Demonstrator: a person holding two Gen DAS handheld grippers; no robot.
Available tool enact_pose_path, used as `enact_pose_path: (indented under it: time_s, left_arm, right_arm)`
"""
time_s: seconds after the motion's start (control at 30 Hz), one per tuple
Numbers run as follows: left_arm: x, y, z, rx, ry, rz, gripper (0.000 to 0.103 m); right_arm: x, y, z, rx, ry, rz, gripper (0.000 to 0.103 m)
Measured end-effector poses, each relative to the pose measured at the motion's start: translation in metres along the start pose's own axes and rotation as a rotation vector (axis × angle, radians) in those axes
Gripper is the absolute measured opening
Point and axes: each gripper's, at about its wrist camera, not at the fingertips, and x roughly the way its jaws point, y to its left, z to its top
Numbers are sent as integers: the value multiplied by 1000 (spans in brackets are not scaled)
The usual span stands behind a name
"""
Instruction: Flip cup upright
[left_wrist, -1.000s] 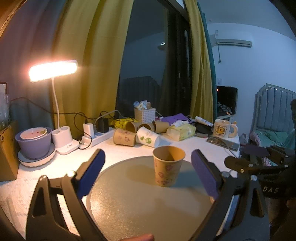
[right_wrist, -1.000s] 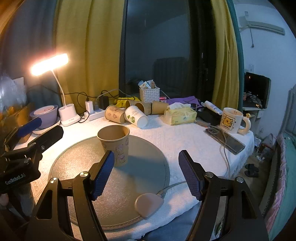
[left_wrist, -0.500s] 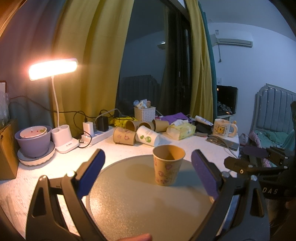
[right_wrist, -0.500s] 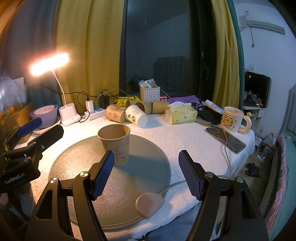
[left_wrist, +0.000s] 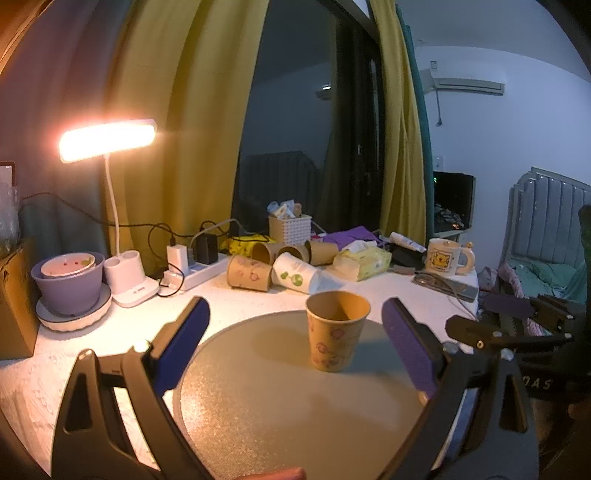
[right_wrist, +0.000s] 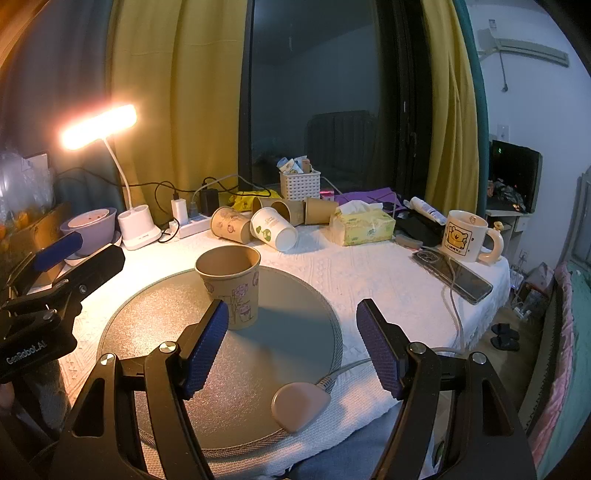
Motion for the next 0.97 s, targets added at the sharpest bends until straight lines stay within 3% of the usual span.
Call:
enact_pose_path:
  time_s: [0.8, 0.97]
  left_arm:
    - [0, -2, 0, 2, -2, 1, 95]
    - [-4, -5, 2, 16, -36, -4, 95]
  right_arm:
    - [0, 1, 0, 1, 1, 0, 75]
    - [2, 5, -2, -8, 5, 13, 75]
